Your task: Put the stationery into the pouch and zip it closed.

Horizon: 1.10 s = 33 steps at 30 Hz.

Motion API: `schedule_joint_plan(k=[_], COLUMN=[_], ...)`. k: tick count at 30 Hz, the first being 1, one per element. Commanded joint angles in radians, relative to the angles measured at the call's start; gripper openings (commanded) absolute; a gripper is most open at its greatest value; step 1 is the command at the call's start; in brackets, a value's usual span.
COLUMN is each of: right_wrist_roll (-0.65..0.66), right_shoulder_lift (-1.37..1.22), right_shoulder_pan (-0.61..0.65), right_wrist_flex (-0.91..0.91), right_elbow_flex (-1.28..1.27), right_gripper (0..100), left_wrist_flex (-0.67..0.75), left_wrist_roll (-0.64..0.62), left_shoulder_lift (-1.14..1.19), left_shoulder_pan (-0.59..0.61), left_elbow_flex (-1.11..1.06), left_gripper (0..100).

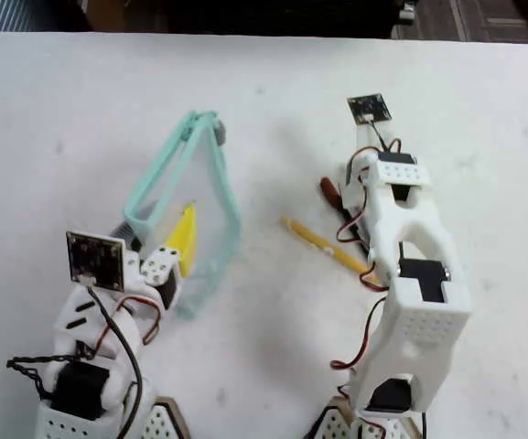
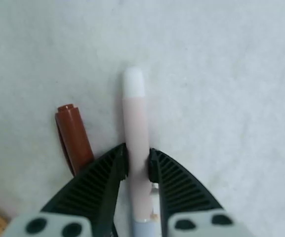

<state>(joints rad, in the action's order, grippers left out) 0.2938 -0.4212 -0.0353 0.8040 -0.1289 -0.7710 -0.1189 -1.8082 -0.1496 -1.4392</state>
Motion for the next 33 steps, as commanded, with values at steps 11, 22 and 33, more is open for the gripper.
schedule_joint_plan(k=[11, 22, 33], right_wrist_roll=[-0.006, -0.005, -0.005], right_shoulder_lift=[0.280, 0.699, 1.041], right_shoulder_pan=[-0.002, 0.079, 0.139], right_wrist_flex=[0.104, 0.254, 0.317], right_elbow_flex=[0.037, 0.035, 0.034], right_gripper=[1.5, 1.5, 1.5], left_wrist_flex=[0.012, 0.012, 0.009], left_wrist_roll=[-0.006, -0.006, -0.005], left_shoulder_lift=[-0.022, -0.022, -0.022], left_shoulder_pan=[-0.044, -0.038, -0.038], left_elbow_flex=[-0.006, -0.003, -0.003], left_gripper=[17, 17, 17])
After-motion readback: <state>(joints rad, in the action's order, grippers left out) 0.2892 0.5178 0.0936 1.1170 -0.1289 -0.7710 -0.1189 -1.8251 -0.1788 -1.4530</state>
